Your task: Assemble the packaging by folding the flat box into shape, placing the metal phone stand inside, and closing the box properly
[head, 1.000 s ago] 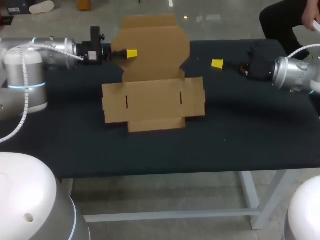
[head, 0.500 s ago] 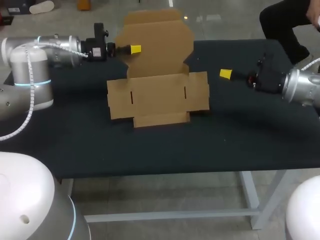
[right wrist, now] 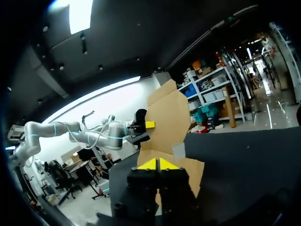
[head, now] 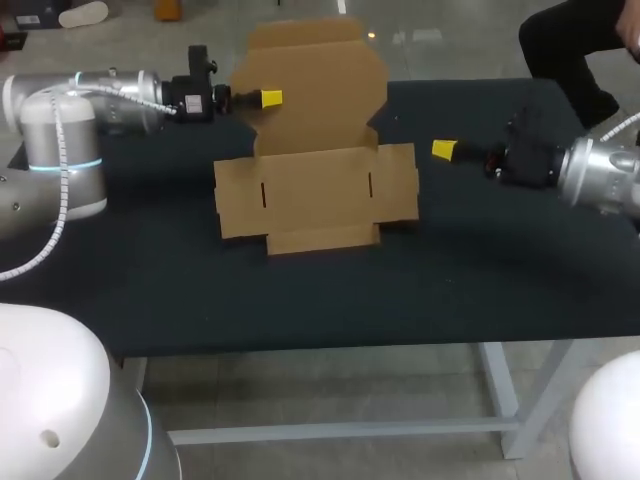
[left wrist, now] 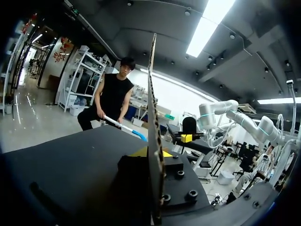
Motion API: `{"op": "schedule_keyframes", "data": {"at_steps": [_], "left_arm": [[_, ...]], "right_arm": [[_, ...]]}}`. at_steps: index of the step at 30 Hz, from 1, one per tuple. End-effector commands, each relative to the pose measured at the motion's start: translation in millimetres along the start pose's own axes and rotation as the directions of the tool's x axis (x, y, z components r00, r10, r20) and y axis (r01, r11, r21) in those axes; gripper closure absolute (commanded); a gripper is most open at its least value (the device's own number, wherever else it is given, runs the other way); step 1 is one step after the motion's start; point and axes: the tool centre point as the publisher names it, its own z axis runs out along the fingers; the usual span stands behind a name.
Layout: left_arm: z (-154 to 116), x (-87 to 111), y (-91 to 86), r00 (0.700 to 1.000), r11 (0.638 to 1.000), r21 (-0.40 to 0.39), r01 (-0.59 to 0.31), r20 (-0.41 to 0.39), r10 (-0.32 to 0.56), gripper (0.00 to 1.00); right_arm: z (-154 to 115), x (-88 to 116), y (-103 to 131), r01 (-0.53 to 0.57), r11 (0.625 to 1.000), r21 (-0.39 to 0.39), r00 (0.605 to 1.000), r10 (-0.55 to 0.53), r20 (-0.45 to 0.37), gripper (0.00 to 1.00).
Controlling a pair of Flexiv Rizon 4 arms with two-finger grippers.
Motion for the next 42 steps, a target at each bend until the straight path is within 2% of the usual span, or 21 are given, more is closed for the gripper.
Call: {"op": "schedule_keyframes", "data": {"at_steps": [1, 7, 15, 17, 21, 28, 32, 36, 42], "left_arm": [[0, 3.2, -4.8, 1.000, 1.000, 0.001, -0.027, -0.004, 0.027, 1.00], [7, 7.3, -11.1, 0.997, 0.997, -0.013, -0.073, -0.023, 0.073, 1.00], [17, 10.1, -17.6, 0.994, 0.994, -0.026, -0.109, -0.030, 0.108, 1.00], [19, 11.4, -18.8, 0.993, 0.993, -0.024, -0.119, -0.031, 0.118, 1.00], [23, 13.8, -20.5, 0.991, 0.991, -0.022, -0.132, -0.029, 0.132, 1.00], [28, 17.9, -23.1, 0.988, 0.988, -0.008, -0.152, -0.029, 0.152, 1.00], [30, 22.2, -24.5, 0.984, 0.985, 0.005, -0.175, -0.039, 0.175, 1.00], [32, 25.4, -25.3, 0.979, 0.980, 0.010, -0.201, -0.043, 0.201, 1.00], [36, 29.7, -27.0, 0.971, 0.972, 0.001, -0.235, -0.041, 0.234, 1.00]], "right_arm": [[4, 3, 3, 0.063, 0.998, -0.004, 0.997, -0.063, -0.037, 1.00], [-2, 13, -5, 0.124, 0.992, 0.004, 0.991, -0.123, -0.045, 1.00], [-8, 27, -20, 0.267, 0.959, 0.097, 0.962, -0.271, 0.034, 1.00], [-9, 29, -24, 0.280, 0.956, 0.088, 0.958, -0.284, 0.043, 1.00], [-8, 32, -35, 0.317, 0.941, 0.122, 0.940, -0.328, 0.092, 1.00], [-8, 36, -55, 0.323, 0.939, 0.116, 0.933, -0.336, 0.124, 1.00], [-11, 41, -61, 0.344, 0.933, 0.109, 0.922, -0.358, 0.148, 1.00], [-10, 46, -67, 0.364, 0.921, 0.138, 0.909, -0.384, 0.164, 1.00], [-8, 51, -74, 0.367, 0.920, 0.134, 0.908, -0.386, 0.163, 1.00]]}}
